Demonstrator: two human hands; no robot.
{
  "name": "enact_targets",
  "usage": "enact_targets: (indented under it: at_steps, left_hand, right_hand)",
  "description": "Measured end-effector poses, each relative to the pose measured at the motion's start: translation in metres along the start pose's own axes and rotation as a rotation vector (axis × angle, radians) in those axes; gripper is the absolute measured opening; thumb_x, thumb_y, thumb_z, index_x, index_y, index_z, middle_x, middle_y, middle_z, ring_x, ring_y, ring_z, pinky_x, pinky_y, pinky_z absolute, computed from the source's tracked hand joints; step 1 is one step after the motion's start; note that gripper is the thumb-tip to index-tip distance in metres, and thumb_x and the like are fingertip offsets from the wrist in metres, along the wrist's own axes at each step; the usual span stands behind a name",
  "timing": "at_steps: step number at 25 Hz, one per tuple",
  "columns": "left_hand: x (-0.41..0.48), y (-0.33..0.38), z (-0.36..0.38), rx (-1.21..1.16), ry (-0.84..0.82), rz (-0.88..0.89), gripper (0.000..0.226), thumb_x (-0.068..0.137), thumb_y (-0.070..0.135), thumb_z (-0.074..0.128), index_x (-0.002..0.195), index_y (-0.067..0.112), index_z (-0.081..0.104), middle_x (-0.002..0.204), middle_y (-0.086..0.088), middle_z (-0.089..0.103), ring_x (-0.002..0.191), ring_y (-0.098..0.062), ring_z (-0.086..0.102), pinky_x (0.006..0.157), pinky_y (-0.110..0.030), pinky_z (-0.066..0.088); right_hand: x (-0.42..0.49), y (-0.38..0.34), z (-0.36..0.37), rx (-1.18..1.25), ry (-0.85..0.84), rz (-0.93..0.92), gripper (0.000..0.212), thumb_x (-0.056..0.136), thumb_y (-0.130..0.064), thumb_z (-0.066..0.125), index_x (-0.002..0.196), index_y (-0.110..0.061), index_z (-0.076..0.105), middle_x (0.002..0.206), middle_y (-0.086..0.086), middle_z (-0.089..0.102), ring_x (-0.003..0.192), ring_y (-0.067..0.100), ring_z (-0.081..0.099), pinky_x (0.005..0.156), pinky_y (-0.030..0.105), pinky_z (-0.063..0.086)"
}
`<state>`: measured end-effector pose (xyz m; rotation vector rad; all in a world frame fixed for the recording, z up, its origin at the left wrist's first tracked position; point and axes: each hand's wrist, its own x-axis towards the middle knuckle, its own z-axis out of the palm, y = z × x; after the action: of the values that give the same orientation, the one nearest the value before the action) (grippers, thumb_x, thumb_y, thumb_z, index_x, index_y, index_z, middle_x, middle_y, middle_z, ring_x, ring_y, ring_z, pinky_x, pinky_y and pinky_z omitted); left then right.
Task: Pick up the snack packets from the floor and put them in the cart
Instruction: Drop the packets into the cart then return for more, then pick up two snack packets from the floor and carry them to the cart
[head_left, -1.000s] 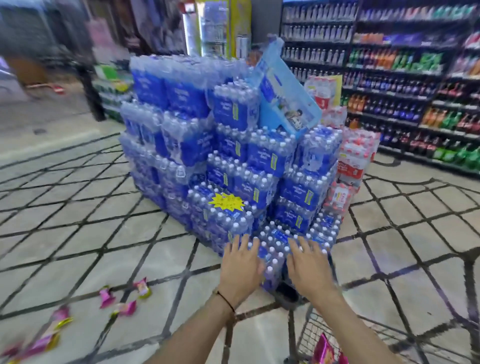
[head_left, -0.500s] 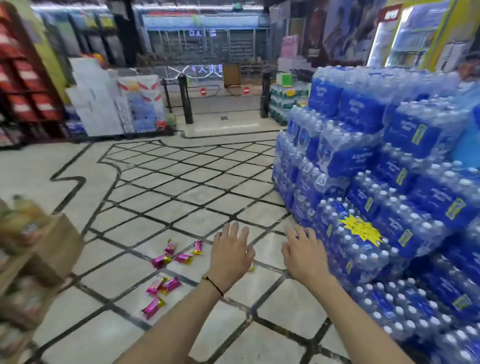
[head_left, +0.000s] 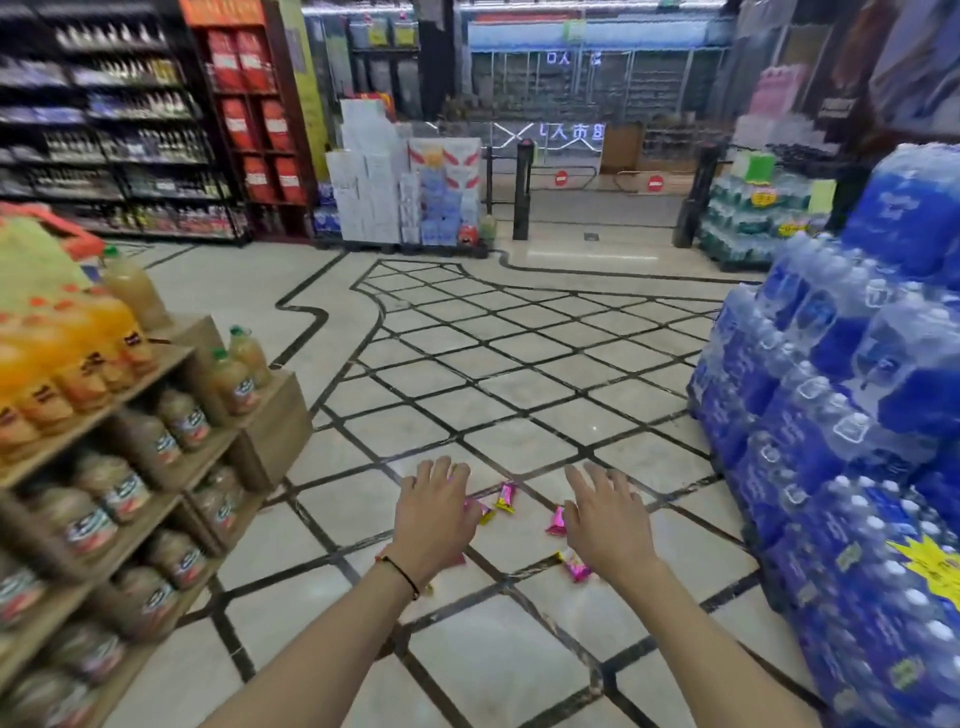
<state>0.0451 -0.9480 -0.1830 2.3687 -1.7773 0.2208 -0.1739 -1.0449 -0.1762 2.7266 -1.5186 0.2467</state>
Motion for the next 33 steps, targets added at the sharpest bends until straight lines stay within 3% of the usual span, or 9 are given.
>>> enact_targets:
  at_steps: [7,12,18,22,28,33]
  left_hand:
    - [0.06,-0.124,0.026,-0.017,-0.08,-0.04,0.05,0.088,0.043,0.046,0.13,0.019,0.055,0.132,-0.006,0.057,0.117,-0.03,0.053,0.092,-0.044,0.047]
    - [0.095,-0.169,0.046,-0.06,-0.137,-0.083,0.052,0.086,0.042,0.045,0.131,0.018,0.055,0.131,-0.005,0.057,0.12,-0.03,0.051,0.092,-0.044,0.046]
    - [0.152,-0.201,0.085,-0.087,-0.19,-0.124,0.052,0.09,0.042,0.042,0.138,0.022,0.046,0.137,-0.004,0.052,0.121,-0.029,0.047,0.096,-0.042,0.043]
    - [0.212,-0.216,0.112,-0.084,-0.216,-0.168,0.05,0.094,0.04,0.043,0.14,0.023,0.042,0.143,-0.004,0.048,0.126,-0.029,0.043,0.1,-0.041,0.04]
    - [0.29,-0.229,0.163,-0.144,-0.23,-0.263,0.052,0.096,0.033,0.048,0.146,0.021,0.041,0.145,-0.004,0.047,0.128,-0.028,0.044,0.102,-0.041,0.042]
    - [0.334,-0.241,0.204,-0.16,-0.299,-0.257,0.053,0.097,0.036,0.046,0.147,0.021,0.039,0.146,-0.003,0.045,0.131,-0.027,0.043,0.105,-0.041,0.041]
  right_hand:
    - [0.098,-0.094,0.037,-0.01,-0.082,-0.048,0.047,0.092,-0.029,0.048,0.138,-0.022,0.044,0.14,0.002,0.049,0.124,0.031,0.044,0.083,0.044,0.051]
    - [0.154,-0.126,0.058,-0.004,-0.118,-0.09,0.045,0.094,-0.028,0.045,0.139,-0.023,0.043,0.141,0.001,0.046,0.125,0.03,0.041,0.085,0.042,0.049]
    - [0.24,-0.141,0.094,-0.027,-0.185,-0.18,0.047,0.096,-0.031,0.044,0.142,-0.023,0.039,0.147,0.003,0.041,0.13,0.031,0.038,0.092,0.043,0.046]
    - [0.316,-0.138,0.124,0.022,-0.182,-0.25,0.046,0.089,-0.029,0.052,0.135,-0.02,0.049,0.137,0.005,0.053,0.124,0.033,0.046,0.087,0.048,0.051]
    - [0.422,-0.139,0.16,0.016,-0.226,-0.333,0.045,0.091,-0.027,0.051,0.135,-0.018,0.049,0.138,0.007,0.052,0.125,0.036,0.045,0.087,0.048,0.047]
    - [0.483,-0.148,0.195,-0.013,-0.285,-0.356,0.047,0.097,-0.026,0.043,0.143,-0.018,0.038,0.147,0.007,0.041,0.134,0.035,0.035,0.095,0.047,0.043]
